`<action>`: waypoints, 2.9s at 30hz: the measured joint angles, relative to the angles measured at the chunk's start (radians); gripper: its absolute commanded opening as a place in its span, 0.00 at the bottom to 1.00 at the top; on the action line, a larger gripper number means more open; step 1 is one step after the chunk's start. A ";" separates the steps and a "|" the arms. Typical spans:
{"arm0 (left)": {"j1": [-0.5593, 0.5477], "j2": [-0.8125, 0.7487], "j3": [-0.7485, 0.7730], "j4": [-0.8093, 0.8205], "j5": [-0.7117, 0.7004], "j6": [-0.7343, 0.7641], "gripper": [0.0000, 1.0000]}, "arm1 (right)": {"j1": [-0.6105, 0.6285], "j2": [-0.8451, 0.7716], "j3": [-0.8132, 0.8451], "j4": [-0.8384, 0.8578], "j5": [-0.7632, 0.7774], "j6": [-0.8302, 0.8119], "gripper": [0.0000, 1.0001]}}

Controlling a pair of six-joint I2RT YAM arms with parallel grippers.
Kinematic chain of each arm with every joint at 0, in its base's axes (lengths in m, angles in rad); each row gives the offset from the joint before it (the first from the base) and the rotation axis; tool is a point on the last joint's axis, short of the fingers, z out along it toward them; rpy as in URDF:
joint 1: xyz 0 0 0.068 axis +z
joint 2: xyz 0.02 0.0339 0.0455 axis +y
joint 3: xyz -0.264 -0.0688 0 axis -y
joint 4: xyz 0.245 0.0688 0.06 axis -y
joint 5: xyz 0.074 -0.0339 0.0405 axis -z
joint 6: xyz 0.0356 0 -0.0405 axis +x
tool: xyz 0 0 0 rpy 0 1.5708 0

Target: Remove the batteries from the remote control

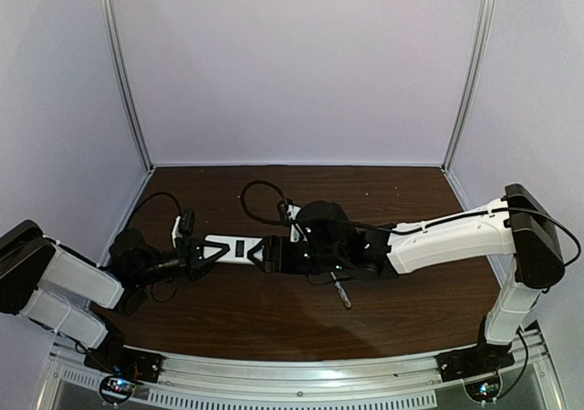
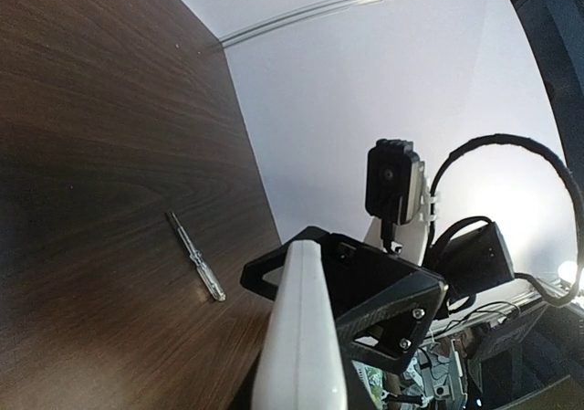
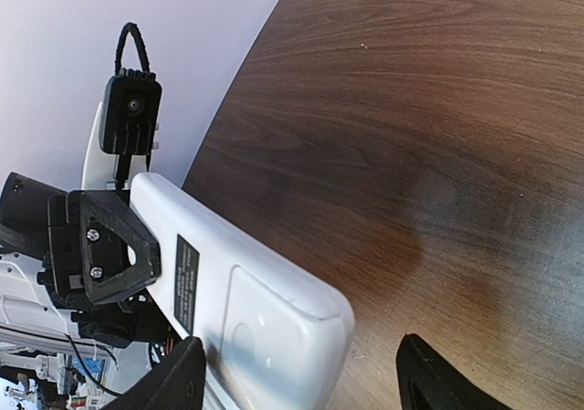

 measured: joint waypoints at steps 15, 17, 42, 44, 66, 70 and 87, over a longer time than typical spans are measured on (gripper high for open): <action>0.004 0.071 -0.001 0.040 0.025 -0.013 0.00 | 0.000 0.007 0.043 -0.070 0.045 -0.016 0.63; 0.005 0.071 -0.001 0.040 0.026 -0.013 0.00 | 0.000 0.010 0.047 -0.076 0.049 -0.021 0.60; 0.017 0.076 -0.001 0.031 0.025 -0.011 0.00 | -0.002 0.041 0.078 -0.085 0.056 -0.015 0.33; 0.018 0.076 -0.001 0.032 0.025 -0.011 0.00 | -0.003 0.041 0.078 -0.085 0.056 -0.010 0.36; 0.023 0.076 -0.003 0.015 0.008 -0.011 0.00 | -0.008 0.079 0.127 -0.121 0.051 -0.029 0.29; 0.029 0.076 -0.003 0.023 0.004 -0.007 0.00 | -0.011 0.084 0.153 -0.145 0.055 -0.022 0.26; 0.035 0.076 -0.003 0.038 0.008 0.002 0.00 | -0.005 0.084 0.185 -0.198 0.081 -0.016 0.08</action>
